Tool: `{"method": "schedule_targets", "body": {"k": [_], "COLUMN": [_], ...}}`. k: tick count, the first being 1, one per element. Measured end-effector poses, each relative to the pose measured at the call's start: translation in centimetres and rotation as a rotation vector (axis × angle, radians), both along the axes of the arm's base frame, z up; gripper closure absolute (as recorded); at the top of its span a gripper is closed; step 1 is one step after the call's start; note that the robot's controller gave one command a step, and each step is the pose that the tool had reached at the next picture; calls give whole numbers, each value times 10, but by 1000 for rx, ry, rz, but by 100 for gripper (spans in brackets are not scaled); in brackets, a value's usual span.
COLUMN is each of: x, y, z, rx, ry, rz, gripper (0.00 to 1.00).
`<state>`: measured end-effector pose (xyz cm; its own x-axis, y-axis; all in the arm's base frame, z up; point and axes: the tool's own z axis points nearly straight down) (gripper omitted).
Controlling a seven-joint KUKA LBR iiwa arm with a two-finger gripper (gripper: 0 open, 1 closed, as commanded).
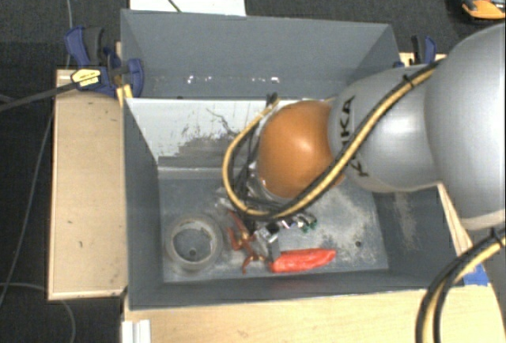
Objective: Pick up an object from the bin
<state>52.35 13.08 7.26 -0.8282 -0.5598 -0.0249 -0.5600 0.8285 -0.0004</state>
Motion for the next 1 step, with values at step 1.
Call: {"method": "schedule_targets", "body": {"k": [1], "x": [-26], "y": [27], "z": [8], "rx": [-22], "ry": [-36], "rz": [351], "gripper": [100]}}
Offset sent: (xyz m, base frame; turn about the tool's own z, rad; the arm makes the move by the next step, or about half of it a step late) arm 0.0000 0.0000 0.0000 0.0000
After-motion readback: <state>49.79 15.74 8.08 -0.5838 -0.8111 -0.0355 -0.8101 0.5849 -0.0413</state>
